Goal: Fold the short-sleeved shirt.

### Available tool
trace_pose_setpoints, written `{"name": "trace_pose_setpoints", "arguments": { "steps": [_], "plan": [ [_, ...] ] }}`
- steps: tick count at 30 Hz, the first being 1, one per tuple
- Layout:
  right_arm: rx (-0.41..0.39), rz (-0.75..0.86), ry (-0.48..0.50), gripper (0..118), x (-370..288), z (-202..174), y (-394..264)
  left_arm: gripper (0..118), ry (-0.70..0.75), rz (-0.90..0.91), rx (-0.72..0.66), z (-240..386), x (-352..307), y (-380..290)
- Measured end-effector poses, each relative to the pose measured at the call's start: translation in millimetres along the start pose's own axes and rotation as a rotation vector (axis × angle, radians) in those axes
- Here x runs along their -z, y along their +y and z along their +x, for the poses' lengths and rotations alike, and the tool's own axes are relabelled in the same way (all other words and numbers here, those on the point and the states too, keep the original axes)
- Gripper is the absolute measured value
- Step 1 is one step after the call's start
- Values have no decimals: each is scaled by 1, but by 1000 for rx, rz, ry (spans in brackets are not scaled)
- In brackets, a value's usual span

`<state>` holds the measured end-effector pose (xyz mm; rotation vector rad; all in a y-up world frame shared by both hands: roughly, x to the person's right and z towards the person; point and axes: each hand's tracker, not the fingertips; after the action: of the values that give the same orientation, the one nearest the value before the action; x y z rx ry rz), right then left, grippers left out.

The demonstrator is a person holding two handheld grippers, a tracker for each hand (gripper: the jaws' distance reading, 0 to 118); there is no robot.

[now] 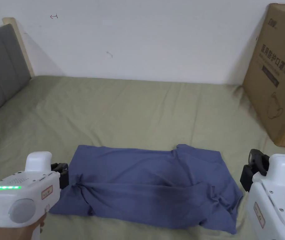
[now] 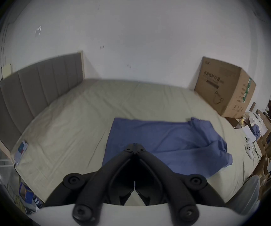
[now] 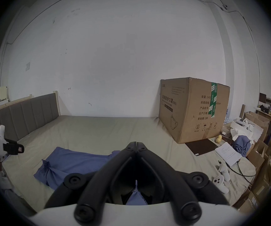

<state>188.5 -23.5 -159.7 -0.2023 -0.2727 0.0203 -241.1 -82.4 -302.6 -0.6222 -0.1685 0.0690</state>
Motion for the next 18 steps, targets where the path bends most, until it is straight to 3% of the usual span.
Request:
{"name": "trace_pose_setpoints", "arguments": {
  "steps": [4,5,6,7,9,10,12,18],
  "plan": [
    [0,-36,0,0,12,2,-8,5,21,-149,-103,-27,44,-7],
    [-3,-45,0,0,16,3,-9,17,10,-199,-138,-34,57,-11],
    [-4,-52,1,0,18,3,-11,43,20,-224,-148,-38,66,-13],
    [-4,-64,3,0,22,3,-14,60,37,-259,-154,-41,77,-18],
    [-5,-80,4,0,27,4,-18,86,54,-312,-115,-44,92,-27],
    [-6,-89,1,0,29,4,-20,94,64,-335,-100,-45,99,-32],
    [-3,-109,-1,0,34,6,-25,101,68,-359,-101,-50,110,-43],
    [-4,-152,-8,0,44,10,-35,96,88,-481,-155,-63,134,-66]
  ]
}}
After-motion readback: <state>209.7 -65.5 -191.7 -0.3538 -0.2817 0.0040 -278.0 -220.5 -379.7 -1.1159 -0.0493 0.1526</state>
